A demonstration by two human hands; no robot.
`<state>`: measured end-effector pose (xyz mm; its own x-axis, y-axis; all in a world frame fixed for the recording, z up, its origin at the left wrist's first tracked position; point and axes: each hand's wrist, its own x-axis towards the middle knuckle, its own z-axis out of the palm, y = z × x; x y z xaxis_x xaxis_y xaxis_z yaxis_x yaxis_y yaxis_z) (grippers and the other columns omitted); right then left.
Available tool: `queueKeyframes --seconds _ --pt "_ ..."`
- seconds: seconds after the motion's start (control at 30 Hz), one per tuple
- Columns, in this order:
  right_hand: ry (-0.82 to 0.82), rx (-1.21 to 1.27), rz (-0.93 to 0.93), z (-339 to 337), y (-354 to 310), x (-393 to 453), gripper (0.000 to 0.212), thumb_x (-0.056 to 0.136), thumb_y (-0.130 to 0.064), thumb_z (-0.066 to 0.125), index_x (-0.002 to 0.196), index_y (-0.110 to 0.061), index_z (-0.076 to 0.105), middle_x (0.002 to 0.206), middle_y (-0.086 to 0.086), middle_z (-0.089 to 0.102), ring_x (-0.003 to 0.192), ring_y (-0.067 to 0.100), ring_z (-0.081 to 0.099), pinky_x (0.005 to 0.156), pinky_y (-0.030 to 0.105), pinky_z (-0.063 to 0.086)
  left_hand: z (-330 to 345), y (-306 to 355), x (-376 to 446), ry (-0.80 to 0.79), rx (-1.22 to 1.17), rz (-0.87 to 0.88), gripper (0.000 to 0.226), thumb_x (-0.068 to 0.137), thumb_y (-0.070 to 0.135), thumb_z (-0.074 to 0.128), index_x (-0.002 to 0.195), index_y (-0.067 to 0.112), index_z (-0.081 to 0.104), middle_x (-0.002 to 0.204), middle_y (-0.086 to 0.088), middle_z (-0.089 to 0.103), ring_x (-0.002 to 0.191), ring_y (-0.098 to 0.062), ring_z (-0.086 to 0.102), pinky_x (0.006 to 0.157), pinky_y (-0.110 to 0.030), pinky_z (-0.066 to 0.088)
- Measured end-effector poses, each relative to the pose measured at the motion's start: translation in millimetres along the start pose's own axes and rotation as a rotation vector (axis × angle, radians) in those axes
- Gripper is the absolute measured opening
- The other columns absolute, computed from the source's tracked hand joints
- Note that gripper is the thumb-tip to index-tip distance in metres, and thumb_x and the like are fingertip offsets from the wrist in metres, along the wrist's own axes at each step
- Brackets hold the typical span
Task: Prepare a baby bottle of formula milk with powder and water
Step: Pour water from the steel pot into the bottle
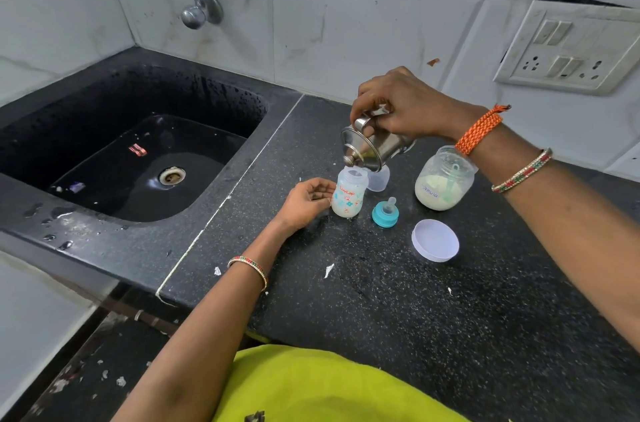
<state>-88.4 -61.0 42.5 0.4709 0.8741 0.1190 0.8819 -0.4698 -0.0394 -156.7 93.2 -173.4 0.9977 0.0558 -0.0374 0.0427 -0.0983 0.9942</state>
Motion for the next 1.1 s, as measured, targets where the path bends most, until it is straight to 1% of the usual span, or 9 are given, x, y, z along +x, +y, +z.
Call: queueKeyframes --seconds 0.1,0.2,0.3,0.4,0.57,0.73,0.93,1.03,1.1 --pt "-0.021 0.011 0.009 -0.2 2.1 5.1 0.023 0.082 -0.009 0.066 0.098 -0.025 0.071 0.085 -0.014 0.055 0.086 0.007 0.049 0.1 0.039 0.026 -0.3 -0.5 0.6 0.0 0.0 -0.002 0.027 0.085 -0.006 0.057 0.107 0.009 0.059 0.108 -0.009 0.064 0.098 -0.017 0.063 0.088 -0.025 0.053" --pt "-0.039 0.013 0.005 0.1 3.8 9.4 0.022 0.081 -0.011 0.067 0.097 -0.026 0.071 0.083 -0.016 0.052 0.085 0.009 0.049 0.099 0.04 0.03 -0.5 -1.5 1.5 0.0 0.0 -0.011 0.027 0.085 -0.006 0.057 0.107 0.01 0.059 0.109 -0.01 0.064 0.1 -0.019 0.063 0.09 -0.028 0.053" --pt "-0.048 0.011 0.007 0.8 4.4 11.7 0.022 0.082 -0.012 0.067 0.097 -0.027 0.07 0.083 -0.016 0.052 0.087 0.011 0.049 0.1 0.042 0.032 -0.2 -1.2 1.0 0.001 0.001 -0.01 0.027 0.085 -0.006 0.057 0.107 0.01 0.059 0.109 -0.01 0.064 0.1 -0.019 0.063 0.089 -0.028 0.054" --pt "-0.052 0.001 0.009 1.3 4.4 12.8 0.023 0.082 -0.011 0.066 0.098 -0.027 0.07 0.086 -0.014 0.053 0.088 0.012 0.049 0.1 0.042 0.031 -0.3 -0.4 0.7 -0.001 0.002 -0.009 0.026 0.086 -0.005 0.058 0.107 0.009 0.059 0.109 -0.009 0.064 0.099 -0.017 0.063 0.084 -0.025 0.055" --pt "-0.051 -0.007 -0.003 0.4 4.5 14.5 0.023 0.081 -0.011 0.067 0.097 -0.027 0.071 0.084 -0.014 0.052 0.086 0.011 0.048 0.099 0.04 0.029 -0.2 -1.2 1.6 0.003 0.013 -0.008 0.026 0.085 -0.005 0.058 0.107 0.01 0.059 0.109 -0.009 0.064 0.101 -0.018 0.063 0.09 -0.027 0.053" --pt "-0.045 -0.01 -0.022 -0.5 2.3 16.5 0.023 0.08 -0.01 0.065 0.097 -0.025 0.071 0.083 -0.013 0.053 0.084 0.01 0.049 0.095 0.037 0.027 0.4 -2.5 1.8 0.011 0.015 0.009 0.027 0.084 -0.007 0.058 0.106 0.009 0.06 0.106 -0.009 0.064 0.098 -0.019 0.063 0.091 -0.03 0.053" --pt "-0.044 -0.037 -0.037 -3.1 -2.7 17.9 0.022 0.083 -0.011 0.063 0.098 -0.025 0.07 0.087 -0.011 0.054 0.087 0.011 0.049 0.097 0.038 0.024 0.4 -0.7 0.5 0.007 0.017 0.007 0.026 0.085 -0.006 0.057 0.105 0.011 0.059 0.105 -0.007 0.064 0.096 -0.016 0.063 0.085 -0.027 0.055" --pt "-0.046 -0.056 -0.043 -5.0 -5.0 18.4 0.022 0.084 -0.01 0.062 0.099 -0.025 0.07 0.088 -0.011 0.054 0.087 0.009 0.046 0.098 0.039 0.024 0.3 0.0 0.2 0.006 0.016 0.003 0.026 0.085 -0.006 0.057 0.105 0.011 0.06 0.106 -0.008 0.064 0.097 -0.017 0.063 0.087 -0.029 0.055" --pt "-0.042 -0.061 -0.048 -4.7 -5.5 17.8 0.023 0.084 -0.01 0.061 0.099 -0.025 0.07 0.087 -0.011 0.053 0.086 0.008 0.046 0.097 0.038 0.024 0.5 0.5 -0.2 0.007 0.015 0.002 0.026 0.085 -0.006 0.058 0.105 0.011 0.06 0.106 -0.008 0.064 0.097 -0.017 0.063 0.086 -0.028 0.055"
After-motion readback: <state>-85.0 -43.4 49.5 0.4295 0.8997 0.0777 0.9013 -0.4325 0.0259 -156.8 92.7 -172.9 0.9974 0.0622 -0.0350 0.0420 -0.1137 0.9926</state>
